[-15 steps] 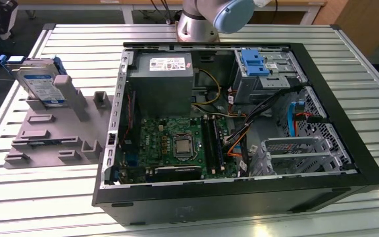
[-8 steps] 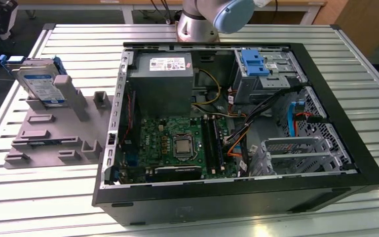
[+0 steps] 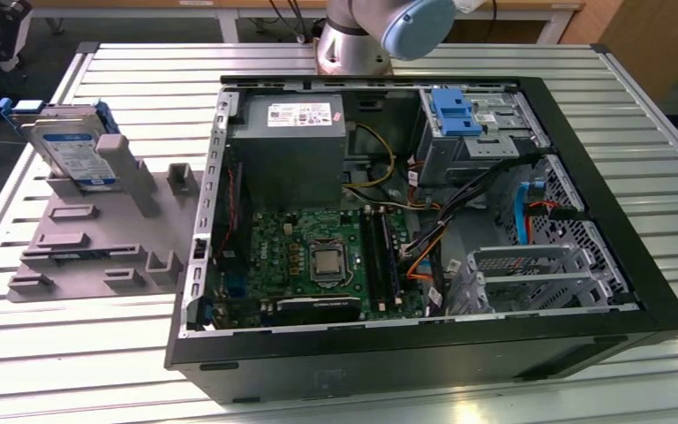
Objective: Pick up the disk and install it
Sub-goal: 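Pick up the disk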
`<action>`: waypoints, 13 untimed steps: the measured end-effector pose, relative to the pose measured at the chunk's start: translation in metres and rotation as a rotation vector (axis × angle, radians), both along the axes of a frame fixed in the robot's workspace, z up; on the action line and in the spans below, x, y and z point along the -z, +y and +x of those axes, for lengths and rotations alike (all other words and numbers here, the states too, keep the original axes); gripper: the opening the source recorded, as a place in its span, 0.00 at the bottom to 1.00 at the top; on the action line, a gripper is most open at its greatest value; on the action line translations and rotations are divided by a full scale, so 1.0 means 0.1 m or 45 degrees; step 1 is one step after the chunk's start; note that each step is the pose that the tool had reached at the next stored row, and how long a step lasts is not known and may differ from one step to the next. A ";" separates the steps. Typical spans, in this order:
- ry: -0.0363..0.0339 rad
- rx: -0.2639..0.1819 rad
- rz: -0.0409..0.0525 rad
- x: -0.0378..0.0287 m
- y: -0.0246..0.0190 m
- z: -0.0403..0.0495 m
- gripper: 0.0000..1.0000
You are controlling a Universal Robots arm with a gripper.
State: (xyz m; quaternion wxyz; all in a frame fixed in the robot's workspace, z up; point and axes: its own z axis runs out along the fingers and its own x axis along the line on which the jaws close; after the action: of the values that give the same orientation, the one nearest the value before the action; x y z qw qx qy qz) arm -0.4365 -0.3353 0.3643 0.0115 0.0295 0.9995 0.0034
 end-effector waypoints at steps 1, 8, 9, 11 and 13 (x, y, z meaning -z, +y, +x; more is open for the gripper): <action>0.0000 -0.021 0.000 0.000 0.000 0.000 0.11; 0.0000 -0.151 0.000 0.003 0.000 0.000 0.11; 0.0000 -0.151 0.000 0.003 0.000 0.000 0.11; 0.0000 -0.153 0.000 0.004 0.000 0.000 0.11; 0.0000 -0.153 0.000 0.003 0.000 0.000 0.11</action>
State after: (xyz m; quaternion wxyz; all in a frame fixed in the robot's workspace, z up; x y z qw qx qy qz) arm -0.4365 -0.3353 0.3640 0.0113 -0.0307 0.9995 0.0041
